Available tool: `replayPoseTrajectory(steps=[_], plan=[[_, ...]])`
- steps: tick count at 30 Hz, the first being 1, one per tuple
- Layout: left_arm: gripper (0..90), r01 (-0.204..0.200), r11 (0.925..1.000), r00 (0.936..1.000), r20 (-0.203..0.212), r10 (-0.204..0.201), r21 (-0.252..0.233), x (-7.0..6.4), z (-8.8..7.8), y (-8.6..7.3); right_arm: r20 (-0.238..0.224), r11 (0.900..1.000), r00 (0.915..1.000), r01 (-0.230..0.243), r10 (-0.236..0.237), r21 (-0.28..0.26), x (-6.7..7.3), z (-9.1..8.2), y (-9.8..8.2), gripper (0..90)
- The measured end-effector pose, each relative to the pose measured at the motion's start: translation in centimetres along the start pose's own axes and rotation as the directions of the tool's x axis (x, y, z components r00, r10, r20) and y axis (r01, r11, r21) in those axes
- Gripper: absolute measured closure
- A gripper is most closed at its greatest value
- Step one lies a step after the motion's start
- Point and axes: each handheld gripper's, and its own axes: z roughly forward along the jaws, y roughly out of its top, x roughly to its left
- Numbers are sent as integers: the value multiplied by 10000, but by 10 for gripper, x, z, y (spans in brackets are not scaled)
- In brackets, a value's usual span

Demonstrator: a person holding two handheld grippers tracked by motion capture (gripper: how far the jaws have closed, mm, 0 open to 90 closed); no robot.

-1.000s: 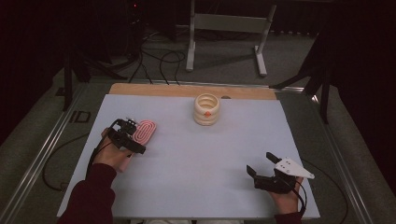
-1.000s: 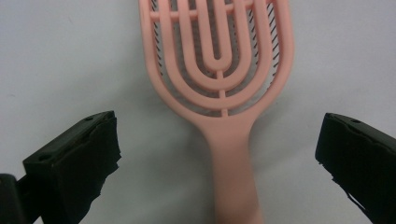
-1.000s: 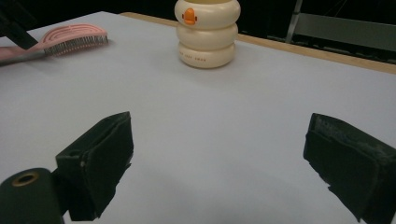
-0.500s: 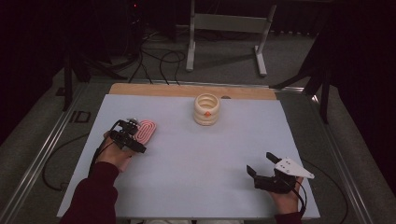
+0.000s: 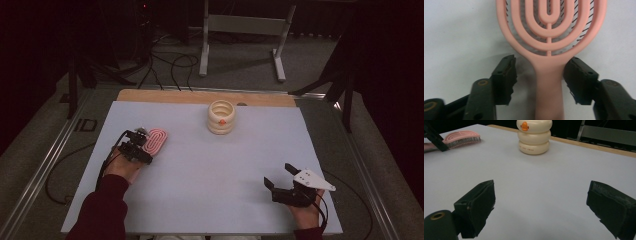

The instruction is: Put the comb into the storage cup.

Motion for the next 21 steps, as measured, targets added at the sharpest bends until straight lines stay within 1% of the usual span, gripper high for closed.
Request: replayPoseTrajectory(steps=[3, 6, 8, 9, 10, 12, 15, 16, 19, 21], plan=[[507, 49, 10000, 9999, 131, -49, 14, 0, 0, 0, 7, 10000, 10000, 12, -12, 21, 0, 0, 0, 85], [541, 65, 10000, 9998, 175, -66, 59, 0, 0, 1, 23, 10000, 10000, 39, -40, 68, 0, 1, 0, 84], [571, 56, 10000, 9998, 175, -57, 82, -1, -1, 1, 31, 10000, 10000, 52, -52, 71, 0, 1, 0, 84], [571, 15, 9999, 9998, 189, -17, 102, -1, -1, 1, 32, 10000, 10000, 40, -41, 73, 0, 1, 0, 84], [593, -16, 9999, 9998, 205, 14, 111, -1, -1, 1, 52, 10000, 10000, 33, -33, 76, 0, 0, 0, 84], [604, -86, 9999, 9997, 225, 83, 132, -2, -1, 1, 50, 10000, 10000, 27, -28, 71, 0, 0, 0, 84], [623, -77, 9998, 9997, 248, 72, 178, -2, -1, 1, 48, 10000, 10000, 40, -41, 81, -1, 0, -1, 84], [646, -58, 9998, 9997, 256, 54, 184, -1, -1, 1, 60, 9999, 10000, 48, -48, 98, 0, 1, -1, 84], [672, -79, 9998, 9997, 242, 74, 195, -1, -2, 1, 66, 9999, 10000, 63, -63, 102, 0, 1, -1, 85], [678, -89, 9998, 9997, 244, 84, 196, -1, -2, 1, 55, 9999, 10000, 47, -48, 107, 0, 1, -1, 84]])
